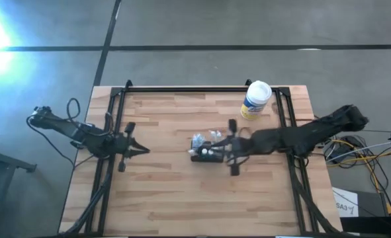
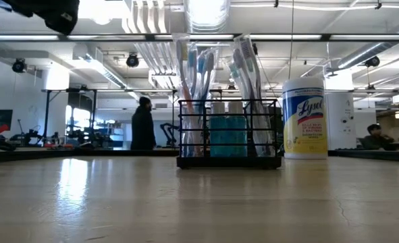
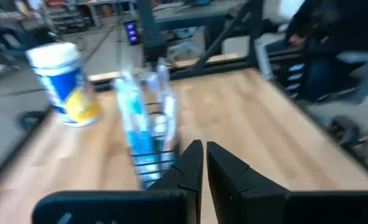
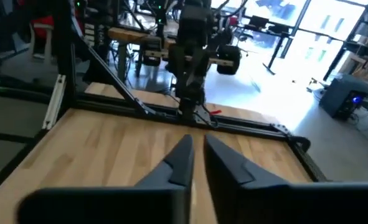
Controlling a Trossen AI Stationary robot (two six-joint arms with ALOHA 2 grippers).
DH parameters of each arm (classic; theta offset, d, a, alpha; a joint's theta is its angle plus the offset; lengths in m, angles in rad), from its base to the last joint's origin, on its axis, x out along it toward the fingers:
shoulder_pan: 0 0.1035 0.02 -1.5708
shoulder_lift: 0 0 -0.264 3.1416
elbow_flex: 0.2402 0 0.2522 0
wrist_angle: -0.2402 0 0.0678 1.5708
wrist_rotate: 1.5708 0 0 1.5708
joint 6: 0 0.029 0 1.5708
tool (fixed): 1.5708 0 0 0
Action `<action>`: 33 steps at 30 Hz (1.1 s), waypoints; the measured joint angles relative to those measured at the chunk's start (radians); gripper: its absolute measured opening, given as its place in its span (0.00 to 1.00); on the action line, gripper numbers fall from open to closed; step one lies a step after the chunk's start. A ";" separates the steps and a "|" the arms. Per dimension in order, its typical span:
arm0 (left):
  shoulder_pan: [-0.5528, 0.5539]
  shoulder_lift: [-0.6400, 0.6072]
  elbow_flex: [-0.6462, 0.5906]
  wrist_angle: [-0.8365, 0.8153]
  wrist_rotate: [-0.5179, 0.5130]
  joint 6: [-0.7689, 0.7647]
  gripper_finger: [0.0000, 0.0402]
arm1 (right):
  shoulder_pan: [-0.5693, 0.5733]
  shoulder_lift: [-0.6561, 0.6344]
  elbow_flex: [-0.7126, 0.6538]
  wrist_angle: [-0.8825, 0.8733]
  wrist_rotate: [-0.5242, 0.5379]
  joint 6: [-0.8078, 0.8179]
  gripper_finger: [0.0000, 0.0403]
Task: Pick & Place toothbrushing station
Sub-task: Return to Home Position
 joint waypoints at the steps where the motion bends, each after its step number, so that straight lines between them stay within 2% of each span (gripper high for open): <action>1: 0.000 -0.001 0.028 -0.043 -0.018 0.023 0.06 | 0.001 -0.037 -0.004 -0.029 -0.001 0.000 0.06; 5: 0.000 -0.001 0.109 -0.195 -0.106 0.143 0.04 | 0.001 -0.184 -0.050 -0.077 -0.072 0.000 0.03; 9: 0.000 -0.007 0.124 -0.216 -0.301 0.209 0.01 | 0.001 -0.323 -0.136 -0.079 -0.075 0.009 0.02; 11: 0.001 -0.020 0.124 -0.215 -0.342 0.227 0.02 | 0.000 -0.394 -0.193 -0.079 -0.062 0.029 0.02; 14: 0.000 -0.054 0.117 -0.198 -0.308 0.238 0.02 | 0.000 -0.498 -0.290 -0.069 -0.044 0.069 0.02; 17: 0.000 -0.130 0.091 -0.129 -0.180 0.265 0.01 | 0.000 -0.586 -0.401 0.011 -0.044 0.100 0.02; 19: 0.000 -0.186 0.072 -0.079 -0.136 0.278 0.01 | 0.000 -0.635 -0.463 0.065 -0.043 0.113 0.02; 24: 0.000 -0.316 0.035 -0.092 -0.200 0.229 0.01 | 0.000 -0.719 -0.558 0.072 0.035 0.160 0.02; 29: 0.000 -0.448 -0.022 -0.071 -0.216 0.201 0.01 | 0.001 -0.785 -0.633 0.115 0.035 0.157 0.02; 31: 0.000 -0.447 -0.046 -0.111 -0.232 0.194 0.01 | 0.000 -0.812 -0.677 0.177 0.036 0.151 0.02; 33: 0.001 -0.442 -0.049 -0.048 -0.198 0.163 0.00 | -0.004 -0.847 -0.716 0.227 0.035 0.142 0.02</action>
